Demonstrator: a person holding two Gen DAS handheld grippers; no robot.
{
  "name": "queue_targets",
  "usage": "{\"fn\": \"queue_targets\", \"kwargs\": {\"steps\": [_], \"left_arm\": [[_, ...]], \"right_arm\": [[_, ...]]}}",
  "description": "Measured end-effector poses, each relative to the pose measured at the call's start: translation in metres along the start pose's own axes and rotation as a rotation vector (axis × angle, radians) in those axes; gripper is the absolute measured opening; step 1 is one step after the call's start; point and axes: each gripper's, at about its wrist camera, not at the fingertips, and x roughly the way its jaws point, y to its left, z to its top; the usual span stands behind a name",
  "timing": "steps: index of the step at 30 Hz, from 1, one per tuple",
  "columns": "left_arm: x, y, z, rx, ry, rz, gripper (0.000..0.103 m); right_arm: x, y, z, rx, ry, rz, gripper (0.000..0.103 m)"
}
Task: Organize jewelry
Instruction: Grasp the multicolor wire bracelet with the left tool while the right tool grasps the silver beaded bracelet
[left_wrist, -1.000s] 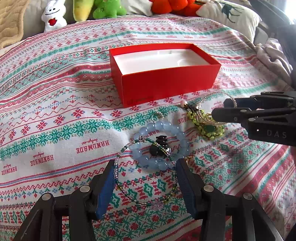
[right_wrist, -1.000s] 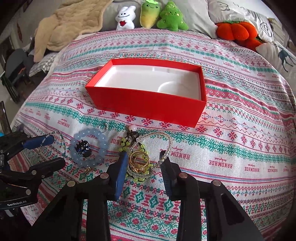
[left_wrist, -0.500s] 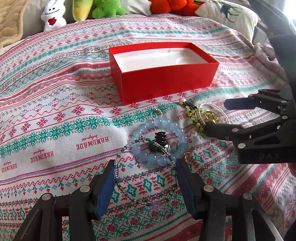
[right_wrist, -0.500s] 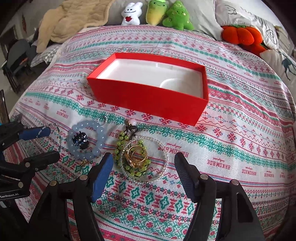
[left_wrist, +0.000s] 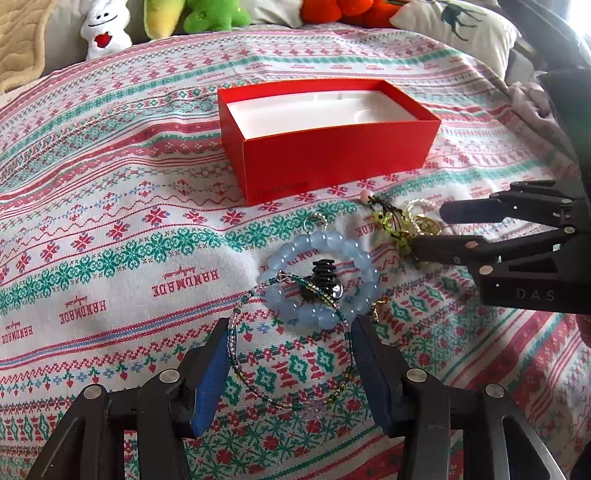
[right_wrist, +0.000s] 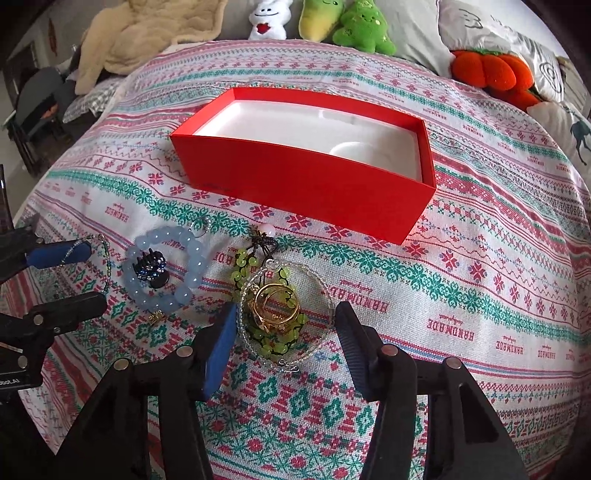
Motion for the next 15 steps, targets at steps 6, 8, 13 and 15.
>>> {"fn": "queue_targets", "kwargs": {"steps": [6, 8, 13, 15], "left_arm": [[0.000, -0.002, 0.006, 0.003, -0.004, -0.004, 0.055], [0.000, -0.004, 0.006, 0.004, -0.004, -0.010, 0.055], [0.000, -0.009, 0.005, 0.020, -0.001, -0.012, 0.055], [0.001, -0.009, 0.003, 0.022, 0.003, -0.012, 0.055]], "right_arm": [[-0.012, -0.004, 0.000, 0.020, -0.014, 0.002, 0.043], [-0.015, -0.007, -0.002, 0.028, -0.023, -0.003, 0.045], [-0.012, -0.014, -0.006, 0.047, -0.015, -0.026, 0.081], [-0.005, -0.019, -0.006, 0.052, 0.003, -0.038, 0.081]]}}
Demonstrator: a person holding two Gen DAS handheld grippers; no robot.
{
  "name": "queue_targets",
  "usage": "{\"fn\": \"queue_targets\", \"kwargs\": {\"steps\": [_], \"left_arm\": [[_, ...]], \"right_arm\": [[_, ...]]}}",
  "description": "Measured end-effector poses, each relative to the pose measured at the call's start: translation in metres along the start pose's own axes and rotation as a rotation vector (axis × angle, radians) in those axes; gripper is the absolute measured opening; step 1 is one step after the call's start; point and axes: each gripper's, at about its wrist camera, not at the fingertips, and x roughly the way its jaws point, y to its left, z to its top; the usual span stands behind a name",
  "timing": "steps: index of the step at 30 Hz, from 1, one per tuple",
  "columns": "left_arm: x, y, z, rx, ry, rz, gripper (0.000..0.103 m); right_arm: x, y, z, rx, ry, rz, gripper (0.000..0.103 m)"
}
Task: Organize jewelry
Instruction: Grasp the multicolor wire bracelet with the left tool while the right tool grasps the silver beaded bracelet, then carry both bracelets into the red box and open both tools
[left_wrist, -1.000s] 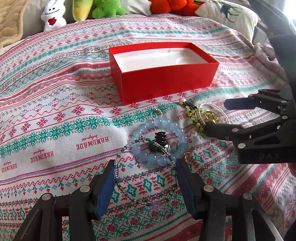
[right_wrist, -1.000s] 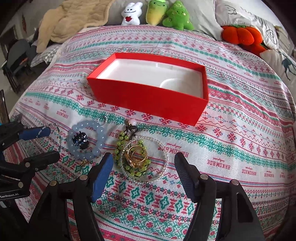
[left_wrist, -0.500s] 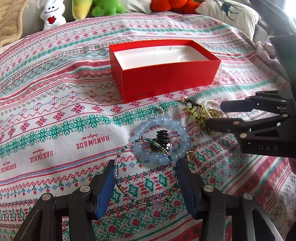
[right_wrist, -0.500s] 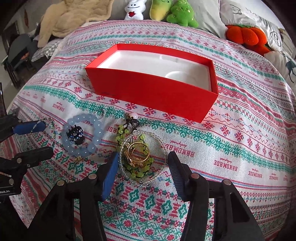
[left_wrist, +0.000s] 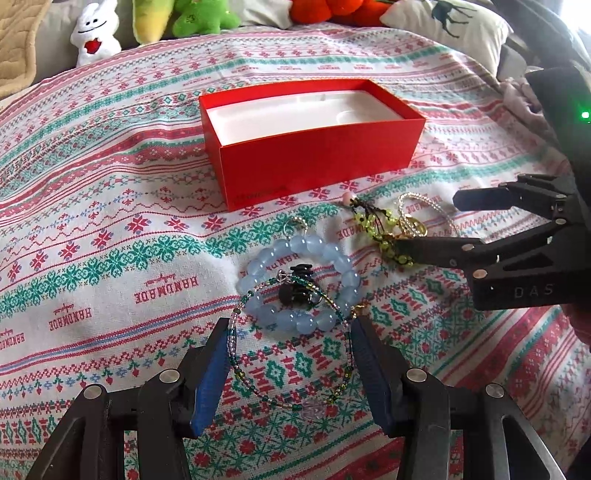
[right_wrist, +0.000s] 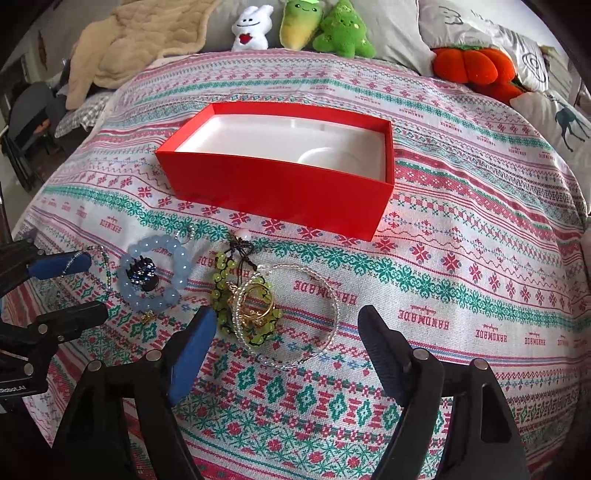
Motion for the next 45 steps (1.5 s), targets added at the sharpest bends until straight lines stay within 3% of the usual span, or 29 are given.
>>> {"fn": "queue_targets", "kwargs": {"steps": [4, 8, 16, 23, 27, 30, 34, 37, 45], "left_arm": [[0.001, 0.002, -0.002, -0.001, 0.006, 0.002, 0.055], [-0.001, 0.006, -0.001, -0.009, 0.001, 0.002, 0.055], [-0.004, 0.005, 0.003, -0.009, -0.010, 0.003, 0.055], [-0.003, -0.001, 0.004, 0.006, -0.009, 0.000, 0.055], [-0.002, -0.002, 0.004, 0.008, -0.006, 0.000, 0.055], [-0.002, -0.002, 0.003, 0.008, -0.006, 0.000, 0.055], [0.001, -0.002, 0.003, 0.007, -0.001, 0.002, 0.055], [0.003, -0.001, 0.006, 0.003, 0.001, 0.003, 0.055], [-0.010, -0.008, 0.026, 0.015, -0.035, -0.002, 0.055]], "right_arm": [[0.010, -0.006, -0.002, 0.032, 0.005, 0.006, 0.079], [0.008, 0.000, -0.001, -0.006, -0.005, 0.004, 0.059], [-0.004, 0.001, -0.001, -0.003, -0.025, 0.030, 0.044], [-0.019, -0.009, -0.003, 0.021, -0.045, 0.019, 0.044], [-0.015, -0.034, -0.005, 0.154, -0.018, 0.091, 0.044], [-0.007, -0.043, -0.006, 0.188, 0.017, 0.008, 0.044], [0.004, -0.043, -0.008, 0.162, 0.029, -0.039, 0.028], [0.004, -0.038, -0.006, 0.134, 0.035, -0.039, 0.004], [-0.025, -0.032, 0.004, 0.143, -0.031, -0.014, 0.003]]}}
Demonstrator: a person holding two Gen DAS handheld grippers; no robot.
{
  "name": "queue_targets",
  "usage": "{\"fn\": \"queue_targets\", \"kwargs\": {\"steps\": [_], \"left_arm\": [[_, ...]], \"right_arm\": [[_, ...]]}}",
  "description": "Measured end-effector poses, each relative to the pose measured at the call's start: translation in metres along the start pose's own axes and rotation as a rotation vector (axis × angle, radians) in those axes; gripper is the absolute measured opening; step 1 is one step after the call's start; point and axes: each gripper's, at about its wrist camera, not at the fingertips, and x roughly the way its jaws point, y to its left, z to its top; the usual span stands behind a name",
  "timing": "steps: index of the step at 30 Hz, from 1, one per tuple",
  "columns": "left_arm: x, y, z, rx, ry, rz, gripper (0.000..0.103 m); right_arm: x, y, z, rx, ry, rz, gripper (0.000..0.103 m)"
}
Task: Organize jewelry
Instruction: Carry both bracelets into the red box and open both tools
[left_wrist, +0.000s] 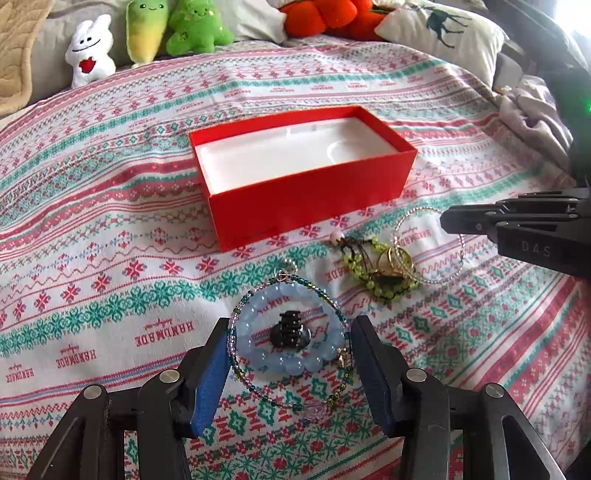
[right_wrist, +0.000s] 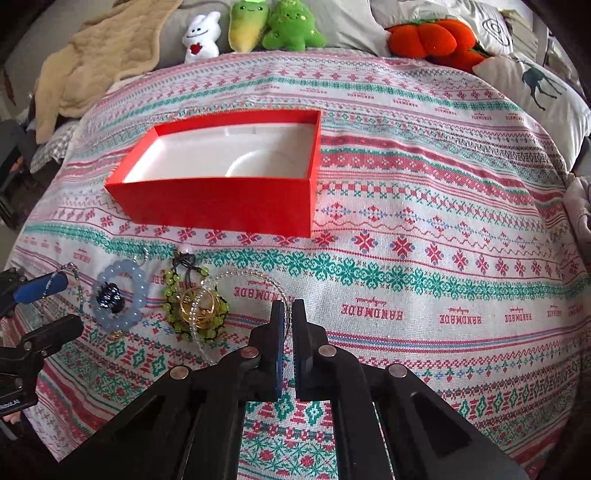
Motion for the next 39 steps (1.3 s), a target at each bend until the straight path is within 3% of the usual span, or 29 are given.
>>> {"fn": "queue_targets", "kwargs": {"steps": [7, 14, 29, 39], "left_arm": [[-0.011, -0.001, 0.038, 0.008, -0.023, -0.005, 0.055], [0.006, 0.002, 0.068, 0.022, -0.022, 0.012, 0.055], [0.075, 0.021, 0.100, 0.032, -0.007, 0.020, 0.055], [0.089, 0.020, 0.104, 0.033, 0.005, 0.017, 0.055]], "right_arm": [[-0.041, 0.002, 0.032, 0.001, -0.053, 0.070, 0.003], [-0.058, -0.001, 0.063, 0.022, -0.090, 0.119, 0.004], [-0.017, 0.004, 0.119, 0.082, -0.125, 0.211, 0.004], [0.013, 0.020, 0.129, 0.057, -0.074, 0.243, 0.004]]}}
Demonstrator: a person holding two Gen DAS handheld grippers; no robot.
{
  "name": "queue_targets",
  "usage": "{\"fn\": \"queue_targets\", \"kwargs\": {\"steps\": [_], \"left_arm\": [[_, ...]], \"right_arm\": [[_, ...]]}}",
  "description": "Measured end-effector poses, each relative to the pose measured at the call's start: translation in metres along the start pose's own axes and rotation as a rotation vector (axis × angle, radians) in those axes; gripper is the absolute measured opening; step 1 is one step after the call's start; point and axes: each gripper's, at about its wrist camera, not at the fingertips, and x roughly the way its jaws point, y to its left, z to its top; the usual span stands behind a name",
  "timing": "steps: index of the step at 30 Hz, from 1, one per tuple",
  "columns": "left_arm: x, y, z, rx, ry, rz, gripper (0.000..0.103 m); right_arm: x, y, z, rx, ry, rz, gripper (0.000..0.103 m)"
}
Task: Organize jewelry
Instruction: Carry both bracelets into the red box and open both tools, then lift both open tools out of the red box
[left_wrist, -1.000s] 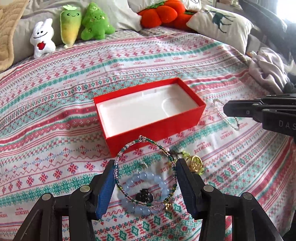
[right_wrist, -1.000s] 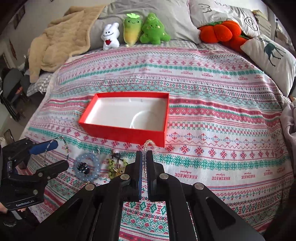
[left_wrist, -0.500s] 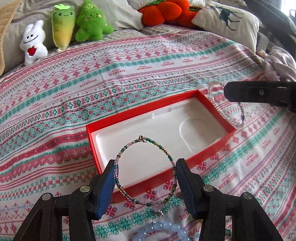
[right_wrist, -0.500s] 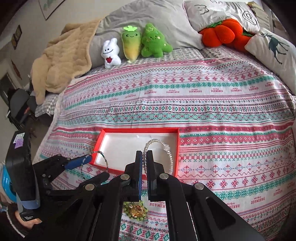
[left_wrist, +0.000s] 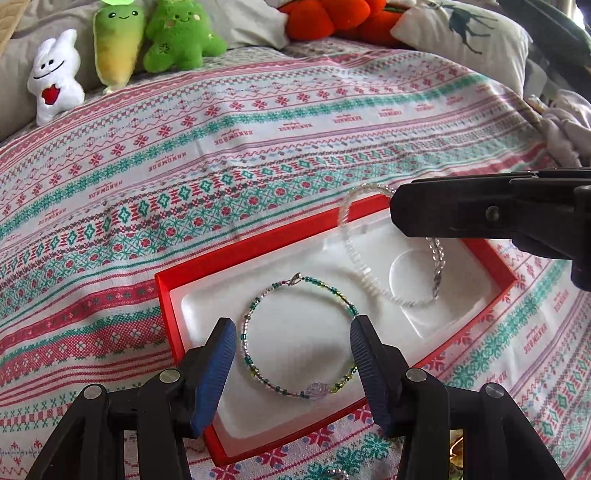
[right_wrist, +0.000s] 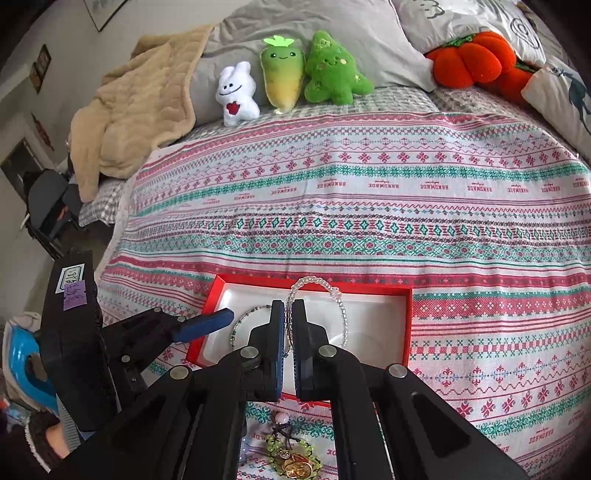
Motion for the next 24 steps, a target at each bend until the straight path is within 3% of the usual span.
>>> {"fn": "queue_targets", "kwargs": {"steps": [12, 17, 18, 20, 22, 24], "left_arm": [[-0.015, -0.001, 0.000, -0.001, -0.010, 0.023, 0.055], [-0.023, 0.001, -0.003, -0.029, 0.000, 0.039, 0.063], [-0.026, 0.001, -0.003, -0.033, 0.000, 0.042, 0.065], [-0.032, 0.001, -0.005, -0.040, -0.002, 0.054, 0.071], [-0.039, 0.000, -0.007, -0.047, -0.007, 0.064, 0.078], [-0.047, 0.000, -0.009, -0.058, -0.007, 0.071, 0.083]], "right_arm": [[0.022, -0.034, -0.013, 0.006, 0.092, -0.142, 0.004], [0.015, -0.033, -0.012, -0.007, 0.088, -0.152, 0.007], [0.012, -0.032, -0.011, -0.008, 0.085, -0.152, 0.010], [0.005, -0.030, -0.012, -0.011, 0.077, -0.156, 0.032], [-0.002, -0.028, -0.014, -0.011, 0.068, -0.154, 0.044], [-0.008, -0.024, -0.016, -0.018, 0.066, -0.152, 0.044]]}}
